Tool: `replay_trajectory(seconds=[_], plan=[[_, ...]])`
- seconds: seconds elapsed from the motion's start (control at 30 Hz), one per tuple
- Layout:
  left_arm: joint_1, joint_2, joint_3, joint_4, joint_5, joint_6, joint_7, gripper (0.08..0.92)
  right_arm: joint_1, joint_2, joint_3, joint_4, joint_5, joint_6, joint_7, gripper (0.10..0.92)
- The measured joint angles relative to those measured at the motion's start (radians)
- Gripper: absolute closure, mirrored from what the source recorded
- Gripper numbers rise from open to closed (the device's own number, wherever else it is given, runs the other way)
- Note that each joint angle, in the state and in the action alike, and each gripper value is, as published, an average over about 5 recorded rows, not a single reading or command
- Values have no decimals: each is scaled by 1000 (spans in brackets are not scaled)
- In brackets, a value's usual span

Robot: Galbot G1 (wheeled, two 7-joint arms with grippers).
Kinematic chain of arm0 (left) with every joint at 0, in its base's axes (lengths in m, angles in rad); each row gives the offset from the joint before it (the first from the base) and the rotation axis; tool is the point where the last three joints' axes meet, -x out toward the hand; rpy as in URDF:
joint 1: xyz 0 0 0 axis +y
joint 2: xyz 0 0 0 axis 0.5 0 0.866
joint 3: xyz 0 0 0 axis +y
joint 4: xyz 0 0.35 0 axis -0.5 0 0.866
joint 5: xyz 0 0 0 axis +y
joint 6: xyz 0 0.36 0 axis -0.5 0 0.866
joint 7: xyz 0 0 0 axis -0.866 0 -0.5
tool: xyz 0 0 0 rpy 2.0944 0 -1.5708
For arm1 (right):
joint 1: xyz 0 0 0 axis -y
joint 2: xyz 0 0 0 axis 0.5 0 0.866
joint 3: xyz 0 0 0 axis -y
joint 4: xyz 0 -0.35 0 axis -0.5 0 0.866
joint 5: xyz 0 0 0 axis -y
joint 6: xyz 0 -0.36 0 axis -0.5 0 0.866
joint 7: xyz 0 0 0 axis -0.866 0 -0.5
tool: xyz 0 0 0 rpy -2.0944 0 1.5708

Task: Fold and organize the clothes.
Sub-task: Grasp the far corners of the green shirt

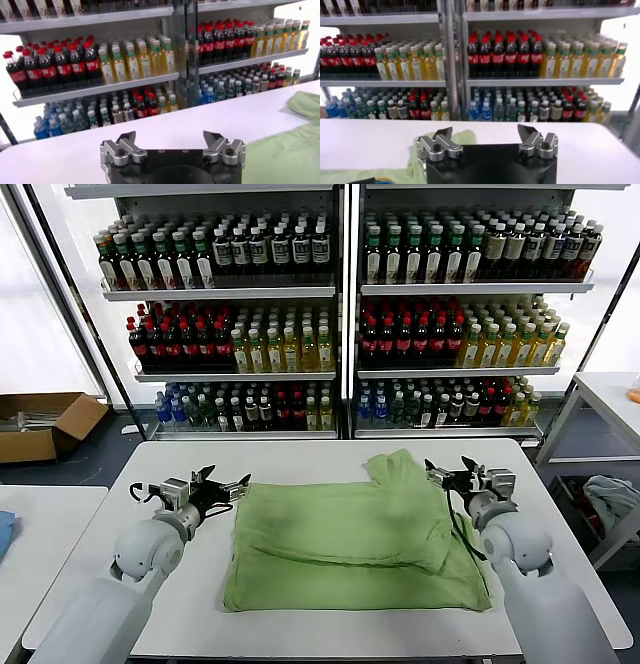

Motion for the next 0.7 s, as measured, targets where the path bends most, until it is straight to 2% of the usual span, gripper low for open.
replay_trajectory(seconds=[0.7], plan=[[-116, -71, 80, 188, -7, -5, 7, 177, 313, 166, -69, -464, -120, 7, -22, 203]])
